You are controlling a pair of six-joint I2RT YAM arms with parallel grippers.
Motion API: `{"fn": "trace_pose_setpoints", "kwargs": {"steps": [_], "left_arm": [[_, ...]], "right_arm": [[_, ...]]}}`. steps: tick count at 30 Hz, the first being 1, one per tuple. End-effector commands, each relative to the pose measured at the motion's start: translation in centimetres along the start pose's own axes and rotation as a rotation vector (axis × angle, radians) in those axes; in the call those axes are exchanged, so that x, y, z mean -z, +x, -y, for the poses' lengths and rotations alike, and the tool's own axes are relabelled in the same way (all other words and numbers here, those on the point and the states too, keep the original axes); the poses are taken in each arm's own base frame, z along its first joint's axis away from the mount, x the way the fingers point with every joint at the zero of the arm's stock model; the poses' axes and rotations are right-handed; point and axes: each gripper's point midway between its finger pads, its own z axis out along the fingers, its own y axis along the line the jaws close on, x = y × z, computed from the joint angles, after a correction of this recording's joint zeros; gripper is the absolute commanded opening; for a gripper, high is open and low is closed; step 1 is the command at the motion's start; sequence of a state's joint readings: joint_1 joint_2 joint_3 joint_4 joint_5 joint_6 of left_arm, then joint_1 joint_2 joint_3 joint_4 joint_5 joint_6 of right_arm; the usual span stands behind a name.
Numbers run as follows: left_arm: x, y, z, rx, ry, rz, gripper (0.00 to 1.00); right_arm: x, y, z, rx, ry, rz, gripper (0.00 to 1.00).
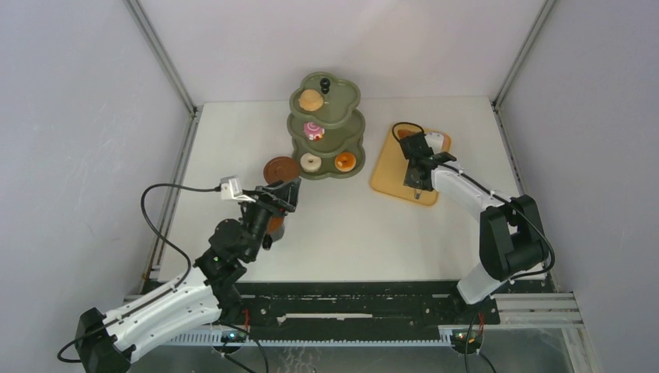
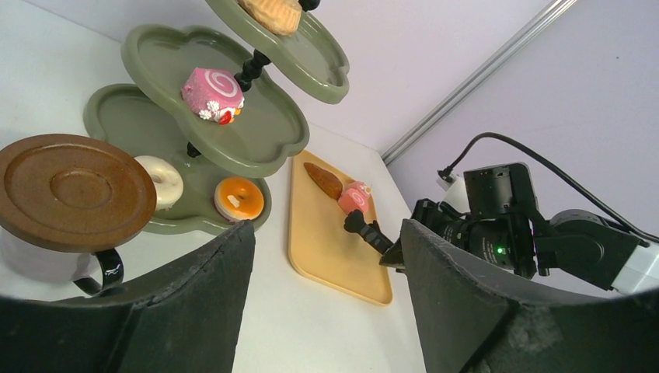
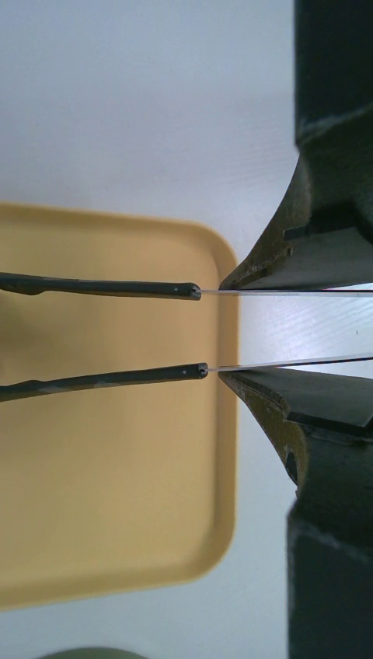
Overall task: Serve the afternoon tea
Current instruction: Pick up the desert from the tray.
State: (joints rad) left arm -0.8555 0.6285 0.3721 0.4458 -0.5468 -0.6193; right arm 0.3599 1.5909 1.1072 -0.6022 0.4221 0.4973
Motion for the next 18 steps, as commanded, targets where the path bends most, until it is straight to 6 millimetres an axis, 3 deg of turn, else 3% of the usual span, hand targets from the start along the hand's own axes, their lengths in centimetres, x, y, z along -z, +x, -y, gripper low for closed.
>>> {"fn": "trace_pose_setpoints", "kwargs": {"steps": [1, 18], "left_arm": [[-0.1, -0.3, 0.5, -0.010, 0.020, 0.011, 0.74], [-1.2, 1.0, 0.7, -0.023, 0.016, -0.014, 0.73]], "right_arm": [[0.5, -2.0, 1.2, -0.008, 0.019, 0.066, 0.45], [-3.3, -3.9, 0.8, -0.005, -0.020, 0.058, 0.46]]}}
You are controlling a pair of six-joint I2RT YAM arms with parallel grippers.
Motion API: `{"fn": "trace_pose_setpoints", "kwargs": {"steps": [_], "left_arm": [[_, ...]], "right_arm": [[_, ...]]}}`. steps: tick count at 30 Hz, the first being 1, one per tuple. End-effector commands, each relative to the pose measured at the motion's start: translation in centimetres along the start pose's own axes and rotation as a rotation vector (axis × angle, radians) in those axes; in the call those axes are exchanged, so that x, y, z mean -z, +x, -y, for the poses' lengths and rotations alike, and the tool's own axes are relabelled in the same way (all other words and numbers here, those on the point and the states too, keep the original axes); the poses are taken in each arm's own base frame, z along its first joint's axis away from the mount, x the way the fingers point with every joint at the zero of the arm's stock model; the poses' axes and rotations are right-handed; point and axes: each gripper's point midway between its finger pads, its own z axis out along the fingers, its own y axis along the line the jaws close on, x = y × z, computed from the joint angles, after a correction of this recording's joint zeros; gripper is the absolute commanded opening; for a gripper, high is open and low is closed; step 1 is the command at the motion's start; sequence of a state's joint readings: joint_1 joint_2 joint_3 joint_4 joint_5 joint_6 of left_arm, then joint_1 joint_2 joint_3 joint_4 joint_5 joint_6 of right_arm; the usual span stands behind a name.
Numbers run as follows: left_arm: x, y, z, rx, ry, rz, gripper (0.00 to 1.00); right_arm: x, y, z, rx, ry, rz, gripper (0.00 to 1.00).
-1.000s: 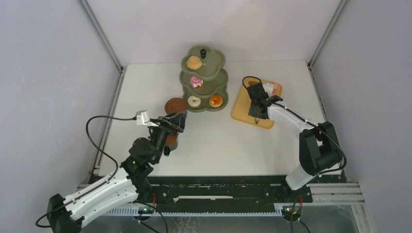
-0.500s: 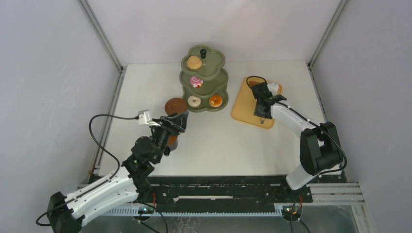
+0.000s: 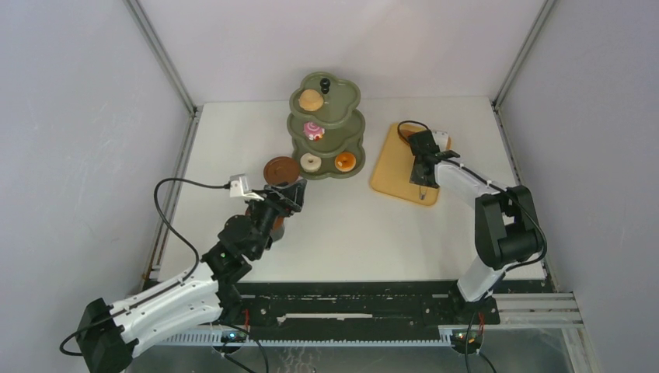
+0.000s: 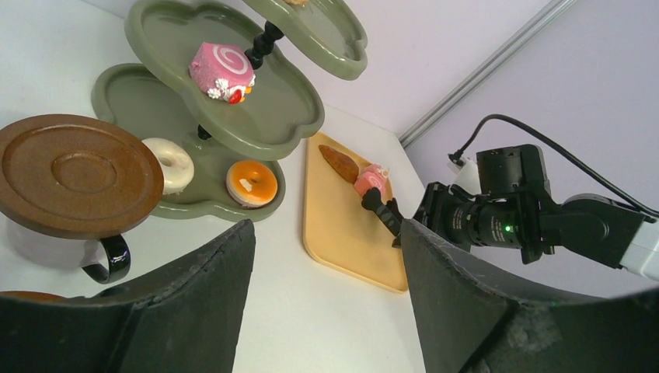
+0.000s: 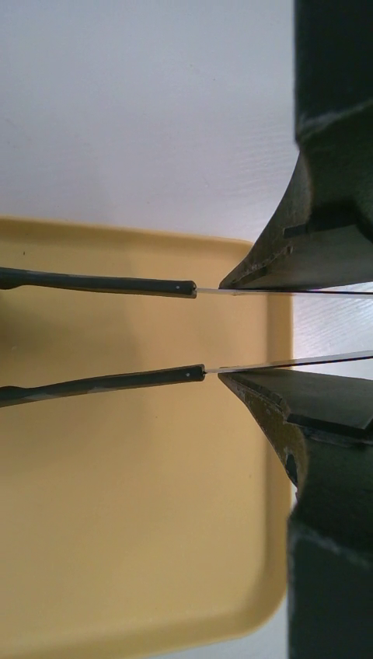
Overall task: Serve the afternoon tea
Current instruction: Pick up the desert from the tray.
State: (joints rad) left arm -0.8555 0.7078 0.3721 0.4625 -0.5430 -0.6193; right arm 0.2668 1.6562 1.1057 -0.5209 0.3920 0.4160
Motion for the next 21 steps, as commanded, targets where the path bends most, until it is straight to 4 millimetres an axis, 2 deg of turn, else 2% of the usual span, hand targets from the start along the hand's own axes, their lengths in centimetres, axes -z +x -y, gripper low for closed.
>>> {"fn": "trace_pose_setpoints", "kwargs": {"steps": [1, 21], "left_arm": [[-0.4, -0.9, 1.4, 0.007, 0.042, 0.030, 0.73], [-1.2, 0.3, 1.0, 0.000, 0.024, 0.010, 0.73]], "right_arm": [[-0.5, -2.9, -1.0, -0.003, -0.039, 0.066, 0.46], [-2.8, -5.6, -1.6, 0.016, -0.044, 0.076, 0.47]]}}
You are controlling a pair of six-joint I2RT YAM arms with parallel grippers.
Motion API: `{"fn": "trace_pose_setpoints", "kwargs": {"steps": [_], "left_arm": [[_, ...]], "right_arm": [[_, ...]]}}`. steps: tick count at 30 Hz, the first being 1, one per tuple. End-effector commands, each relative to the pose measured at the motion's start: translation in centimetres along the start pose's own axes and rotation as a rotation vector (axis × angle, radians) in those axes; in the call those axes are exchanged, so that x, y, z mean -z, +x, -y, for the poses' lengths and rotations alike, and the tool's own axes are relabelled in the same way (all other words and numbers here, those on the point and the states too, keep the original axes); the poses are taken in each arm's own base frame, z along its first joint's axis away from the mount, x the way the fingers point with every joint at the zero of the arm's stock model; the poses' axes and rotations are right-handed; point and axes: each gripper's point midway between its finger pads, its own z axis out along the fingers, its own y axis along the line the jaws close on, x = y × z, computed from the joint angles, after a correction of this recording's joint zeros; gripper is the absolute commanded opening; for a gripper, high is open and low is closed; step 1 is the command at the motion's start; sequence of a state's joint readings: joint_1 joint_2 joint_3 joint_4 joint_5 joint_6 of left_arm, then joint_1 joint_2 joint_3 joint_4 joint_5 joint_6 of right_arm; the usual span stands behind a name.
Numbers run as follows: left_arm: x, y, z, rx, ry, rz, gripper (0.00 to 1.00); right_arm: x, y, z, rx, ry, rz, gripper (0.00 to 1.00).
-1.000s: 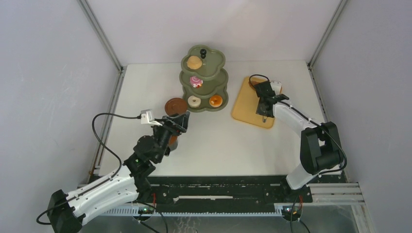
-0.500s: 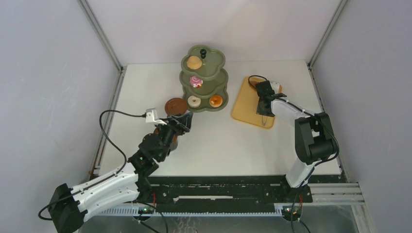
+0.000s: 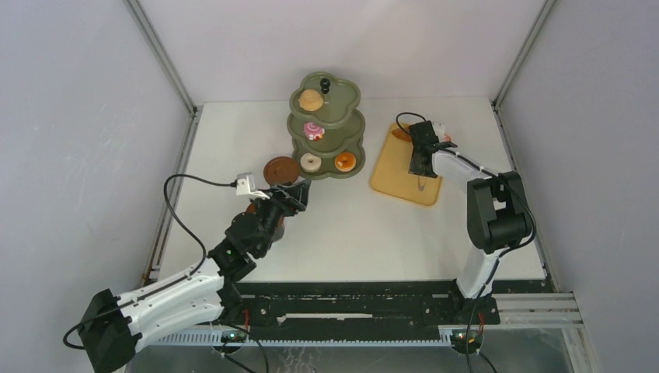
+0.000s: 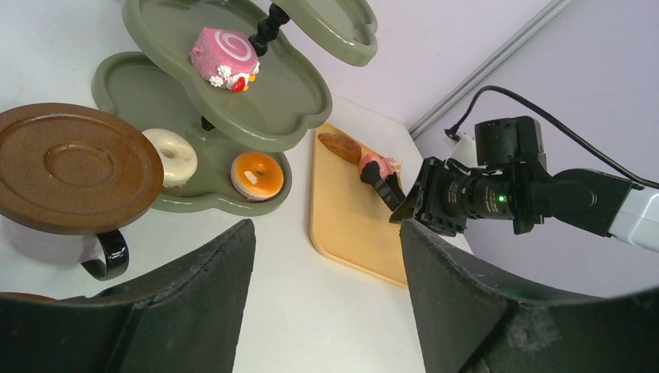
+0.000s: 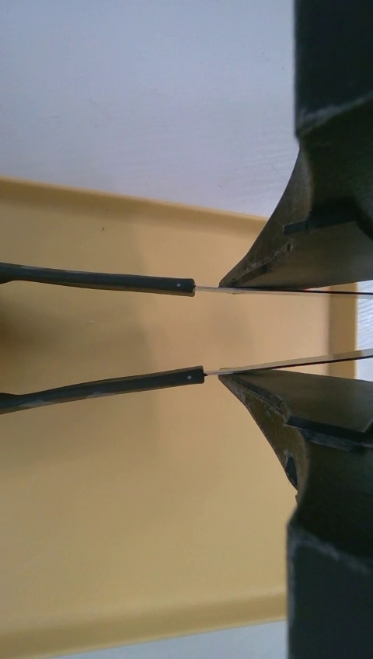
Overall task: Serve the afternoon tea
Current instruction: Pick up the desert from the tray.
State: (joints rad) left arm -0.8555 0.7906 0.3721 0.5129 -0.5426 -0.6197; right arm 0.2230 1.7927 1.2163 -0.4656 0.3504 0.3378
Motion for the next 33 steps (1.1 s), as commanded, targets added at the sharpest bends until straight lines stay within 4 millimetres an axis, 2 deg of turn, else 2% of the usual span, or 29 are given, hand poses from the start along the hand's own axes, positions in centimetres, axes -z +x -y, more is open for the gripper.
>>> {"fn": "trace_pose_setpoints", "kwargs": {"steps": [1, 4, 9, 11, 15, 17, 18, 24, 33], "left_arm": [[-0.3, -1.1, 1.4, 0.016, 0.040, 0.031, 0.73], [-0.3, -1.0, 1.4, 0.016, 0.039, 0.028, 0.73], [-0.2, -0.9, 1.3, 0.023, 0.040, 0.027, 0.73], [-0.2, -0.9, 1.4, 0.024, 0.042, 0.025, 0.72], [0.0, -1.1, 1.3, 0.025, 0.040, 0.031, 0.72], [0.1, -1.3, 1.2, 0.026, 0.036, 0.036, 0.72], [0.2, -1.4, 1.1, 0.027, 0.034, 0.038, 0.72], [0.7, -1.9, 0.9, 0.029, 0.030, 0.048, 0.72], [1.4, -2.8, 0.7, 0.029, 0.026, 0.063, 0.72]], "right_arm": [[0.1, -3.1, -0.5, -0.011, -0.021, 0.074, 0.47], [-0.2, -3.2, -0.7, -0.004, -0.024, 0.074, 0.46], [-0.1, -3.0, -1.1, 0.012, -0.046, 0.062, 0.28], [0.1, -2.6, -1.2, 0.019, -0.045, 0.058, 0.26], [0.9, -2.0, -1.6, 0.020, -0.060, 0.064, 0.14], [1.6, -2.4, -1.8, 0.018, -0.069, 0.085, 0.13], [1.7, -1.6, -1.7, 0.027, -0.066, 0.075, 0.13], [3.3, -0.8, -2.0, 0.049, -0.075, 0.089, 0.12], [6.8, 1.1, -2.2, 0.075, -0.088, 0.118, 0.11]]}}
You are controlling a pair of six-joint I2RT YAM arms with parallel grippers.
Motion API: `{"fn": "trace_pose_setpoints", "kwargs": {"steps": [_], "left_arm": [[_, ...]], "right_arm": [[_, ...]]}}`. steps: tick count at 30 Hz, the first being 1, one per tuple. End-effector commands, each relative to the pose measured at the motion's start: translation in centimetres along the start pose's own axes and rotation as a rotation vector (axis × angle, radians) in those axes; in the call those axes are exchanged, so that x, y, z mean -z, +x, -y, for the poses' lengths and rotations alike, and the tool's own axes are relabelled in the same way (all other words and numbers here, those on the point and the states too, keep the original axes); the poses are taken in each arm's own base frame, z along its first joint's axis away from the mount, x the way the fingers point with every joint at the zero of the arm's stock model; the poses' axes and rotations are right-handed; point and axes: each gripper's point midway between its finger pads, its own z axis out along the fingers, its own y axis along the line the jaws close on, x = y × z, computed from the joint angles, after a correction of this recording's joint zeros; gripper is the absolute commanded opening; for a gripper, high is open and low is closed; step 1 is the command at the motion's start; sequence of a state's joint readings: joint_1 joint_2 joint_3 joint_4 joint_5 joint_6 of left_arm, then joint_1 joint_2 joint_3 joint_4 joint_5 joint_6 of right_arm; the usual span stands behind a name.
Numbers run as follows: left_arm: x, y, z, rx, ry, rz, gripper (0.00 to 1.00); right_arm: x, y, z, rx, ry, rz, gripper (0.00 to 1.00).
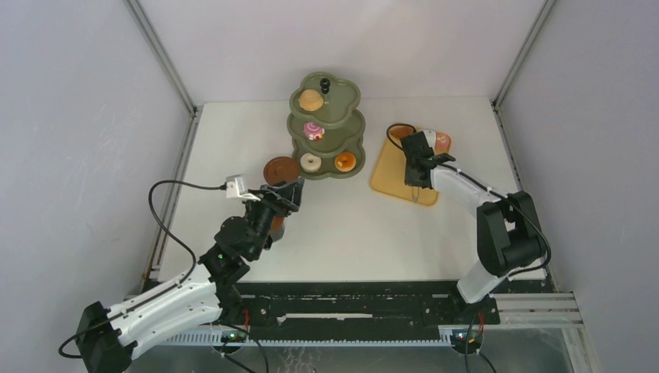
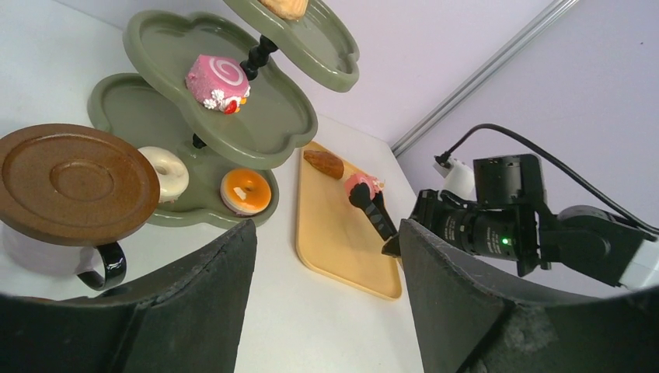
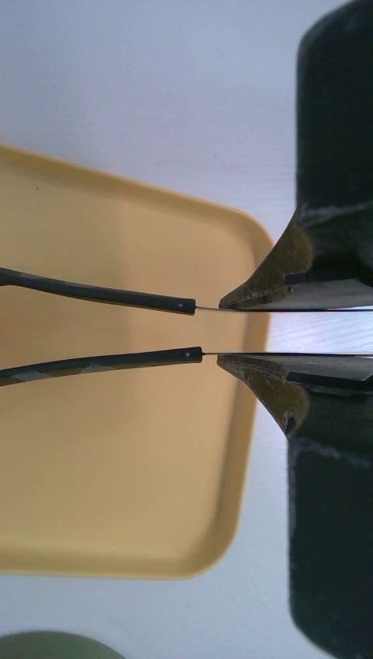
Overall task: Serve the afternoon tea
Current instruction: Pick up the desert from the tray, then place the desert on the desert table.
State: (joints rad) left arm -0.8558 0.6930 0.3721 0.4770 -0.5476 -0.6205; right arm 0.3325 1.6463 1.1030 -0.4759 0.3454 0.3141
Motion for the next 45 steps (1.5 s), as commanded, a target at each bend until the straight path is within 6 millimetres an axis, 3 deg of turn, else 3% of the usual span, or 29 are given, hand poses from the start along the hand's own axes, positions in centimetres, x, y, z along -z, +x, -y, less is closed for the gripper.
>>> {"fn": "trace_pose_setpoints", "kwargs": {"steps": [1, 12, 20, 30, 45], "left_arm": [[0.4, -0.7, 0.0, -0.008, -0.004, 0.018, 0.72], [1.1, -1.9, -0.2, -0.020, -0.016, 0.035, 0.73], [0.9, -1.8, 0.0, -0.059, -0.025, 0.003, 0.73], [1.1, -2.2, 0.0, -0.075, -0.024, 0.006, 0.72], [1.8, -2.8, -0.3, -0.068, -0.024, 0.022, 0.73]], "right_arm": [[3.3, -1.4, -0.4, -0.019, -0.009, 0.096, 0.11], [11.0, 0.2, -3.6, 0.038, -0.125, 0.182, 0.12], [14.3, -0.5, -7.4, 0.102, -0.198, 0.213, 0.12], [16.2, -2.1, -12.2, 0.153, -0.260, 0.231, 0.12], [15.1, -3.9, -18.1, 0.212, -0.281, 0.197, 0.12]]}}
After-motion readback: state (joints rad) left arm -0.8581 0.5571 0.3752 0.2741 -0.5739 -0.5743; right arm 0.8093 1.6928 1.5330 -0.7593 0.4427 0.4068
